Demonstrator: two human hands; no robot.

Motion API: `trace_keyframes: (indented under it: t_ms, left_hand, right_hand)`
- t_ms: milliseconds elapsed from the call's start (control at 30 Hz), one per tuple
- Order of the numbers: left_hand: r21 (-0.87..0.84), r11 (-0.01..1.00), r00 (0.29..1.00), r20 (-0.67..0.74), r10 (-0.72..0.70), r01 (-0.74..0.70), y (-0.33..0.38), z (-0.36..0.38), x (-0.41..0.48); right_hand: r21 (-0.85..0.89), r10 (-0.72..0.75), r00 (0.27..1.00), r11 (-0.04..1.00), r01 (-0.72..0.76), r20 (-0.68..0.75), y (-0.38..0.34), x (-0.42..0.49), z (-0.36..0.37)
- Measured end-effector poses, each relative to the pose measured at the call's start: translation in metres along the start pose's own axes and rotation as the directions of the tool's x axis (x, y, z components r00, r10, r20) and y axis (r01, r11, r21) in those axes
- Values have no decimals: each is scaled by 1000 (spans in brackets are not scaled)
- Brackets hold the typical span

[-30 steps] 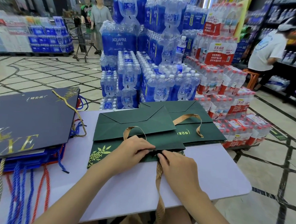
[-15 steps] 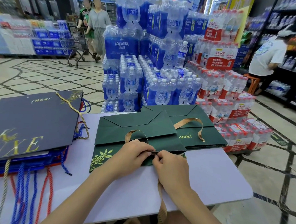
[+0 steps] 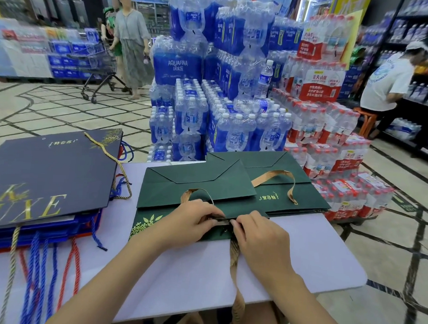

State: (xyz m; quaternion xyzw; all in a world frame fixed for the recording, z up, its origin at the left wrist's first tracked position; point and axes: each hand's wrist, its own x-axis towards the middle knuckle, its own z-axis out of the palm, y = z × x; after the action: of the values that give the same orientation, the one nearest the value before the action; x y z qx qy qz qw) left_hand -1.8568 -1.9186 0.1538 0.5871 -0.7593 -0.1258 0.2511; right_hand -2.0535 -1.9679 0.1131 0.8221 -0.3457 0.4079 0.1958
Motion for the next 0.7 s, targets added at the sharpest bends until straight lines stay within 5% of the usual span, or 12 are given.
trace_keyframes:
  t_ms: [100,300,533,700]
  left_hand:
    - [-22,999,999,31,-28,28,-2,-2,-2]
    - [-129,985,990,88,-107,118,-14,-3,-3]
    - [58,989,988,-82,-130,135,-16,6,11]
    - [178,981,997,-34,-71,76,-11,-16,25]
  right_hand:
    - [6,-3,999,1000,3,-32,2,6,-2]
    - [56,-256,966,965,254,35,25,6,7]
    - [250,-256,958,943,219,129,27,2,15]
    - [333,-217,932,936,114,291,31,-2,13]
